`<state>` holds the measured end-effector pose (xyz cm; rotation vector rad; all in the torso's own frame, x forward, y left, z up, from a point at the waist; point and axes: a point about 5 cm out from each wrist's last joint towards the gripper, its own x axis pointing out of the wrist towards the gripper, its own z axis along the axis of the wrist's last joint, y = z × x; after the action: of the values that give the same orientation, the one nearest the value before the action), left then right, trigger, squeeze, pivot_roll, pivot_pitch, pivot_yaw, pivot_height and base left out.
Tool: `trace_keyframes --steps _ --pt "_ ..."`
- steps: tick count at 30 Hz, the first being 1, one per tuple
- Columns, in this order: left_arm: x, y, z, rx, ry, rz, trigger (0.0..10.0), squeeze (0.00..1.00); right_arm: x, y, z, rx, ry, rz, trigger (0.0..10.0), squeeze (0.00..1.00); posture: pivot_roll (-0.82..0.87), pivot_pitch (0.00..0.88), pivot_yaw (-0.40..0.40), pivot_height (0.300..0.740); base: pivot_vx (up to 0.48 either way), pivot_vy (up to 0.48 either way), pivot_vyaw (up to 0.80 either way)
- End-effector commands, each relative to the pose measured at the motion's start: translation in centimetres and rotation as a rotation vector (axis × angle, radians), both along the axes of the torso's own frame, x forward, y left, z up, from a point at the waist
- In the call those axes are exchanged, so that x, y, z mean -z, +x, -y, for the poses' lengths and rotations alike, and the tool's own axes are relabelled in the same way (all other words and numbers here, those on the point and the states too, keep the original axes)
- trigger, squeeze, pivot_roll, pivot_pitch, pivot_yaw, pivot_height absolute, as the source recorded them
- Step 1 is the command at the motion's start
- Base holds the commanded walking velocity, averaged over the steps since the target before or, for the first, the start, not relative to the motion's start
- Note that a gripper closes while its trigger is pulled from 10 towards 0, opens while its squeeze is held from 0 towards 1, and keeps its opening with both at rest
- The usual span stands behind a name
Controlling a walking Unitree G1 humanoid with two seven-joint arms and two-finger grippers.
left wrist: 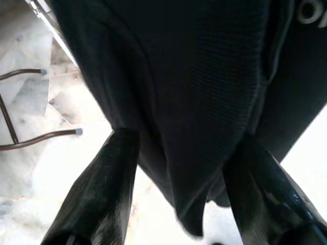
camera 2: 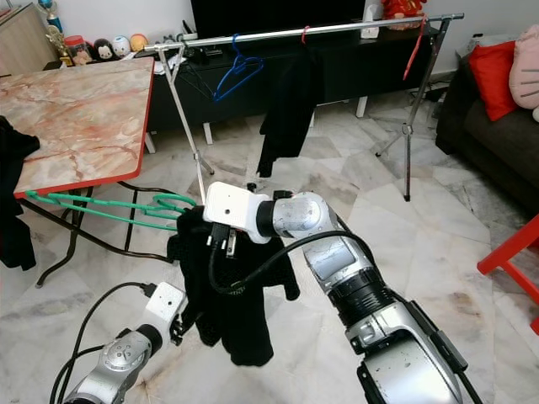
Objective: Hang hanger
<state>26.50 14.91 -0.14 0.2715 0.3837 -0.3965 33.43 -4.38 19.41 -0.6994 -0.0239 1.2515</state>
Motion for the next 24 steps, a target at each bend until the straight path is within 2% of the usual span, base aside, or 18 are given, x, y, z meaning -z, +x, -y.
trace_keyframes --steps 1,2,3,13,24 --pt "0.00 0.16 -0.32 -0.015 0.007 0.002 6.1 0.00 -0.99 -0.46 -0.65 -0.037 0.027 0.031 0.0 0.00 -0.15 0.000 0.060 0.740 0.000 0.000 0.00" --pt "0.01 0.16 -0.32 -0.016 0.008 0.002 6.1 0.00 -1.01 -0.46 -0.65 -0.037 0.027 0.031 0.0 0.00 -0.15 0.000 0.060 0.740 0.000 0.000 0.00" --pt "0.01 0.17 -0.32 -0.016 0.010 0.002 0.0 0.00 -1.02 -0.46 -0.65 -0.037 0.027 0.032 0.0 0.00 -0.15 0.000 0.060 0.740 0.000 0.000 0.00" --pt "0.03 0.24 -0.85 -0.038 0.031 0.009 0.0 0.00 -0.76 -0.47 -0.39 -0.025 0.016 0.026 0.0 0.00 -0.15 0.000 0.058 0.740 0.000 0.000 0.00" --pt "0.42 -0.15 -0.65 -0.029 0.019 -0.009 0.0 0.00 -0.64 -0.89 -0.76 -0.040 0.022 0.016 0.0 0.00 -0.15 0.000 0.061 0.740 0.000 0.000 0.00"
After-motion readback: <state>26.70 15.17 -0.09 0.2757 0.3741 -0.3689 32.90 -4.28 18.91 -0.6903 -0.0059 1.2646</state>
